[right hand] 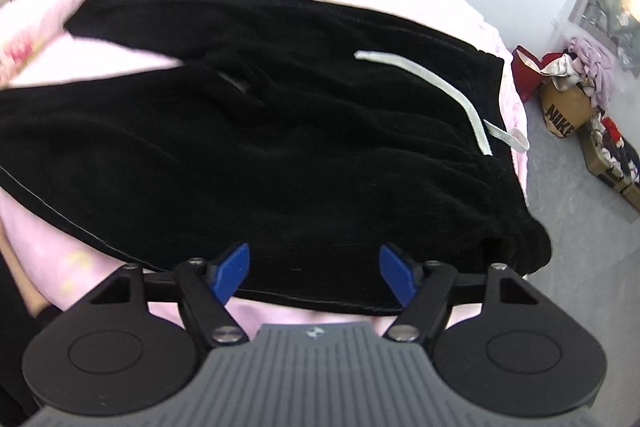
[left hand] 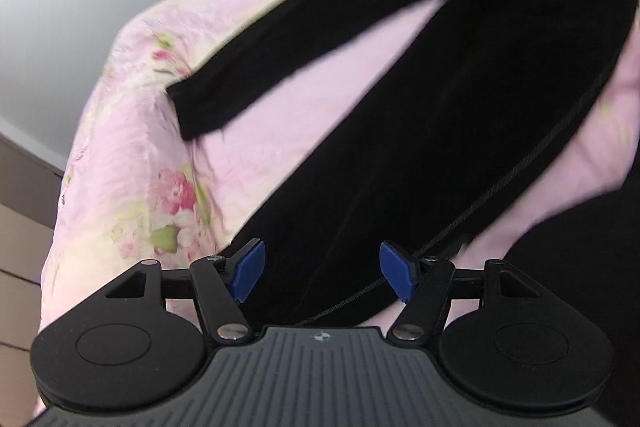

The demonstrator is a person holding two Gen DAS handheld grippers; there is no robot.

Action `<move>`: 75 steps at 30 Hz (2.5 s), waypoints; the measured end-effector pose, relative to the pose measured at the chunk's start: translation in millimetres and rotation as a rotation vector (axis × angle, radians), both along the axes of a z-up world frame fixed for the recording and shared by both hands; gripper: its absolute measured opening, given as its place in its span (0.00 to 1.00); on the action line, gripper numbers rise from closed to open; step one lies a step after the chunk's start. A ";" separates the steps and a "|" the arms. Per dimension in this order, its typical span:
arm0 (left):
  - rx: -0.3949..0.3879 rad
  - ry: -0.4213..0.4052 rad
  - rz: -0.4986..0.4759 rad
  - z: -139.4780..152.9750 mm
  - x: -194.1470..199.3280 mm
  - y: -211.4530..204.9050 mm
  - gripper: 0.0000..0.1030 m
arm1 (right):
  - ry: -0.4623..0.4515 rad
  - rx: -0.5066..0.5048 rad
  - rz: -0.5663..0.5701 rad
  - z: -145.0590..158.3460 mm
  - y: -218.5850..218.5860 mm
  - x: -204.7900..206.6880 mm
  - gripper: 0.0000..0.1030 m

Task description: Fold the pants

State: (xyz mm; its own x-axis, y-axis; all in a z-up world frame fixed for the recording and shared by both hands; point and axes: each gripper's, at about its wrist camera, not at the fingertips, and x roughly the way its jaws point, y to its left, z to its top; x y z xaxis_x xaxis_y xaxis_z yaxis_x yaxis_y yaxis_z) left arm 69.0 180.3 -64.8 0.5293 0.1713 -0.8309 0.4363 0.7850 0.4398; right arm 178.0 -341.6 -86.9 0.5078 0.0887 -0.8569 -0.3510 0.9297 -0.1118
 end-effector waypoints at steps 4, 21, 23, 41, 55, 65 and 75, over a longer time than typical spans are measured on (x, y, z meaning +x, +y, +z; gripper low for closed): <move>0.086 0.118 -0.072 -26.4 3.0 14.3 0.75 | 0.046 -0.060 0.085 -10.5 -9.8 19.4 0.67; 0.412 0.234 -0.233 -143.8 25.1 27.8 0.76 | 0.166 -0.289 0.273 -46.8 -17.2 52.2 0.87; 0.425 0.231 -0.238 -145.3 24.7 25.6 0.67 | 0.160 -0.308 0.299 -44.6 -14.5 49.1 0.87; 0.162 0.109 0.169 -61.9 57.0 29.3 0.14 | 0.181 -0.392 0.503 -37.5 -33.4 28.1 0.82; 0.156 0.066 0.270 -34.7 67.8 20.4 0.13 | 0.165 -0.463 0.583 -85.3 -33.0 28.9 0.65; 0.152 0.013 0.310 -18.2 63.5 18.1 0.11 | -0.106 -0.492 0.491 -42.4 -33.1 18.0 0.08; 0.088 -0.104 0.407 25.3 98.9 32.6 0.09 | -0.373 -0.522 0.305 19.8 -15.8 58.0 0.04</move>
